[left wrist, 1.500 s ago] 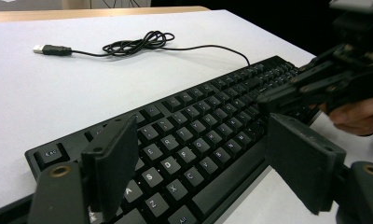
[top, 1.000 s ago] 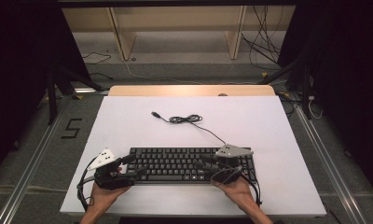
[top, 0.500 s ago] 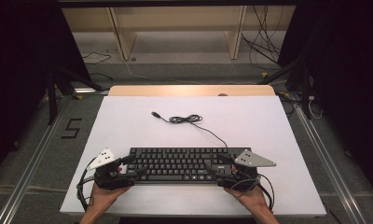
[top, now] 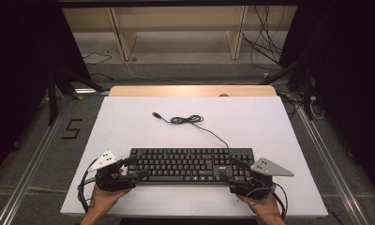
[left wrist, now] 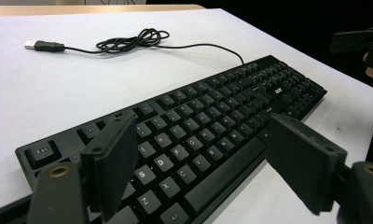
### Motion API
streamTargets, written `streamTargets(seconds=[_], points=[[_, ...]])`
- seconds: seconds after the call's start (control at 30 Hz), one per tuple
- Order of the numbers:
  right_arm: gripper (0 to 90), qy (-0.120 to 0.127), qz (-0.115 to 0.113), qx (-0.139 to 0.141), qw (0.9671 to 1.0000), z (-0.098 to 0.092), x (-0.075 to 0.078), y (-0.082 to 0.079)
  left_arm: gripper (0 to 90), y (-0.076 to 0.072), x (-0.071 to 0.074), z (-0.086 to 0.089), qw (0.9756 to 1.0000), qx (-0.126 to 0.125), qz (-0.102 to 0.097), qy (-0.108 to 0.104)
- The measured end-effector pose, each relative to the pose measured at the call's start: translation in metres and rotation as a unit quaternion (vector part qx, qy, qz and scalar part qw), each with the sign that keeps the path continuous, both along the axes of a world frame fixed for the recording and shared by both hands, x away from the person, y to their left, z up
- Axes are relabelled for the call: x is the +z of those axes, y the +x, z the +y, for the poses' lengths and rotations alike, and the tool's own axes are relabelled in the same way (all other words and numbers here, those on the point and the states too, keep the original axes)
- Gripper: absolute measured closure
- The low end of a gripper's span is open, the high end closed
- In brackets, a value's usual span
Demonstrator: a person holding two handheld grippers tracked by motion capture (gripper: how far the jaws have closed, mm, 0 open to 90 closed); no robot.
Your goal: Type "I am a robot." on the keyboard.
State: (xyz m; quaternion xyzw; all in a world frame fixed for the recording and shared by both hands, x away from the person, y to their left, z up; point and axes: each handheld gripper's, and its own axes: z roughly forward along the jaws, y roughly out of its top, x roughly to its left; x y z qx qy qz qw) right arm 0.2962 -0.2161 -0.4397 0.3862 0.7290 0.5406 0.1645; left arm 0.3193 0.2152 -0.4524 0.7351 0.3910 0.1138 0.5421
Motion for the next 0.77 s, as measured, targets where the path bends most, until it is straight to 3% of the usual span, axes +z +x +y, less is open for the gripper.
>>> streamTargets(seconds=[0.77], points=[[26.6, -0.003, -0.001, -0.005, 1.0, -0.0012, -0.0009, 0.0007, 24.8, -0.0012, -0.0006, -0.0008, 1.0, -0.001, 0.0, 0.002]])
